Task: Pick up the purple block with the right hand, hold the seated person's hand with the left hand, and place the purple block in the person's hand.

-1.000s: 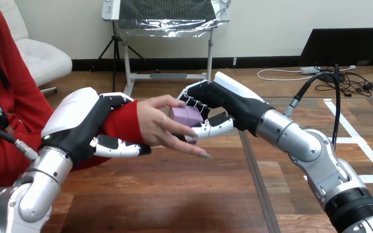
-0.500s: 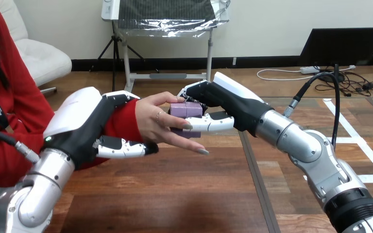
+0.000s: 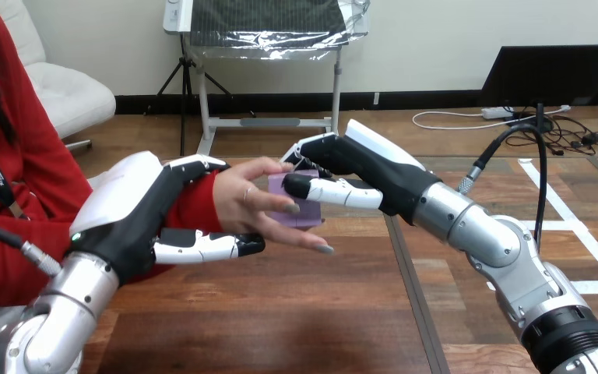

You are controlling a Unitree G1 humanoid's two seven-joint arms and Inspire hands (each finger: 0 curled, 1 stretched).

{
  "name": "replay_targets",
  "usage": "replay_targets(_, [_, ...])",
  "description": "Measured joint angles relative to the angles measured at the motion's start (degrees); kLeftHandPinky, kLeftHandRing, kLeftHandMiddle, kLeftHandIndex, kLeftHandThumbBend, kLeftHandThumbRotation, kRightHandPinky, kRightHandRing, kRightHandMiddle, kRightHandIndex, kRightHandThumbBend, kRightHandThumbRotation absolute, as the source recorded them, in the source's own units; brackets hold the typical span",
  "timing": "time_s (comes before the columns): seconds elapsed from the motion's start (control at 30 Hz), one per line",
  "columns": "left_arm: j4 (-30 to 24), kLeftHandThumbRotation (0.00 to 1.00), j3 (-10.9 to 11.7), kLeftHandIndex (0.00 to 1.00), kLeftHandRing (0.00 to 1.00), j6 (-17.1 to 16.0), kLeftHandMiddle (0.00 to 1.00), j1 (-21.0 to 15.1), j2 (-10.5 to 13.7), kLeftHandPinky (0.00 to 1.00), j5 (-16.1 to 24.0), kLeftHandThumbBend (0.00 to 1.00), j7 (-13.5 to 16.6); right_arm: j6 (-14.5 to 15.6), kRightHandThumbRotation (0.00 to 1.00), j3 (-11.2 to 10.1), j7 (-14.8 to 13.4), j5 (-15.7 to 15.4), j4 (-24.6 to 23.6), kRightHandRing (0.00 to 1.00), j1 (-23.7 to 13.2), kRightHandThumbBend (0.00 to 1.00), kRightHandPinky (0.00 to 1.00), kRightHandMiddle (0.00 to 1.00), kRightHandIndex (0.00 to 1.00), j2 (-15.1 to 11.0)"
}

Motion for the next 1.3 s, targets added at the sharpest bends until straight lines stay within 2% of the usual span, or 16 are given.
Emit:
replay_targets(0.47, [-1.2,0.76,0.5,0.77,0.71,0.2,0.75,2.9,-0.2,0.59,-3.2,1.00,-0.3,-0.2,1.00,-1.4,1.9,1.3,2.0,0.61,0.0,0.93,0.56,0.62,0.64,-0.3])
replay_targets(0.8, [-1.9,0.83,0.8,0.77,0.70,-0.6,0.74,5.6,-1.3,0.58,-5.1,1.00,0.1,-1.3,1.00,-1.8,2.7,1.7,3.0,0.62,0.0,0.95,0.56,0.64,0.66,-1.5])
replay_targets(1.07, [-1.8,0.94,0.8,0.77,0.70,-3.4,0.74,8.4,-2.4,0.58,-4.7,1.00,2.8,-1.7,1.00,-2.4,3.3,2.5,3.8,0.64,0.1,0.95,0.57,0.66,0.67,-2.2])
replay_targets(1.3, [-1.3,0.99,0.8,0.78,0.72,-7.0,0.76,10.4,-3.1,0.59,-2.4,1.00,8.1,-1.3,1.00,-4.1,4.1,4.7,3.6,0.65,1.0,0.94,0.57,0.70,0.71,-2.2])
